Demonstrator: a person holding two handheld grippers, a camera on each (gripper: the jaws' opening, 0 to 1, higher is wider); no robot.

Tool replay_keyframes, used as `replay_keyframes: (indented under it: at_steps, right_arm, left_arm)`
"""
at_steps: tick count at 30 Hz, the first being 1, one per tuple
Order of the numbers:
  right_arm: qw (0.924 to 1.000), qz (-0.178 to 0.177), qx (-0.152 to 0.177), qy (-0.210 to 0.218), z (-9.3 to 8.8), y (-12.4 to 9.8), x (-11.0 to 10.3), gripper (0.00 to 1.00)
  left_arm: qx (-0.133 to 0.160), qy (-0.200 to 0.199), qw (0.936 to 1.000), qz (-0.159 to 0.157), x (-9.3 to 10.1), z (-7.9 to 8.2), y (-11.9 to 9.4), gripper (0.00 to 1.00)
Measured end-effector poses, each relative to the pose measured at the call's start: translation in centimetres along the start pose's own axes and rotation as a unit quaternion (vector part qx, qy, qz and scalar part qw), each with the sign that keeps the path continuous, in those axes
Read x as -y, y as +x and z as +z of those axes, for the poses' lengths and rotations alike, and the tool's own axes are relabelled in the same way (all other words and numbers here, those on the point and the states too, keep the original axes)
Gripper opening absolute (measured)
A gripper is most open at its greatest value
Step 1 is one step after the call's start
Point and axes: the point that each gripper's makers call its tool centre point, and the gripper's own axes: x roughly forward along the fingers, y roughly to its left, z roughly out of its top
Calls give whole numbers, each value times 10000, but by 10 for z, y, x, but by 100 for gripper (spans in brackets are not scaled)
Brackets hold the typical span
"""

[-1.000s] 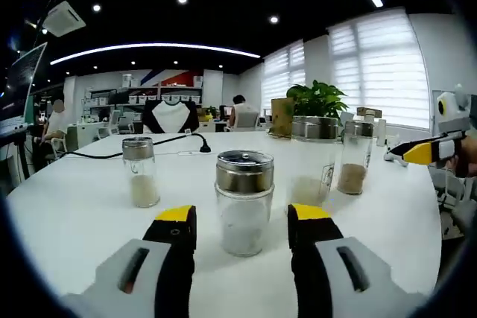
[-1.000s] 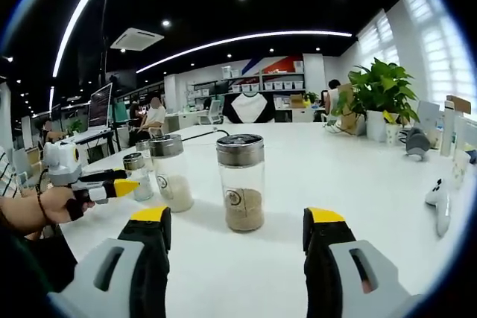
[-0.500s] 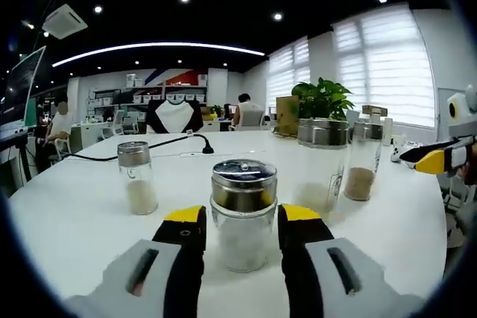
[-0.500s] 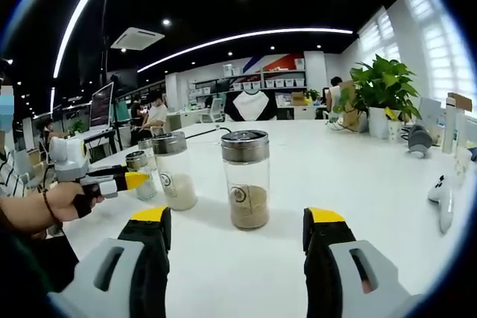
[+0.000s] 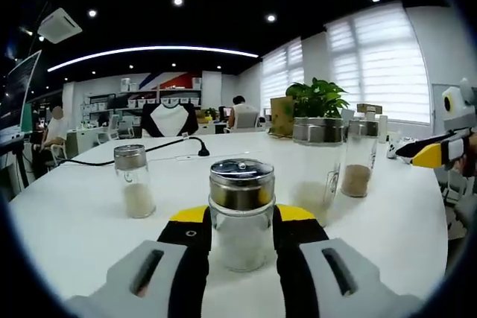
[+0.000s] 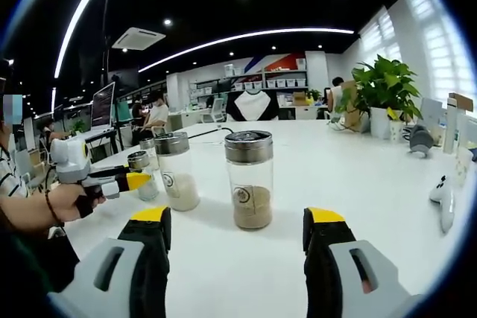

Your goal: Rotate the seasoning bottle until the label or dispensing opening points toward the visible target arrow and the bottle remains upright within the marked orientation range

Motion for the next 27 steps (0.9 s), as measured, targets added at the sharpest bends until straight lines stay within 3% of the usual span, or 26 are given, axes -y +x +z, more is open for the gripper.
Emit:
replay_keyframes:
  at_steps: [13, 22, 27]
  right_arm:
    - [10000, 15, 14, 7, 0, 0, 1, 73]
    - [10000, 47, 21, 24, 0, 4, 5, 73]
    - [9998, 107, 182, 47, 6, 5, 5, 74]
  left_arm:
    - [95, 45, 9996, -277, 1, 0, 1, 34]
    - [85, 96, 9976, -675, 5, 0, 0, 34]
    - [76, 114, 9965, -821, 5, 0, 0, 34]
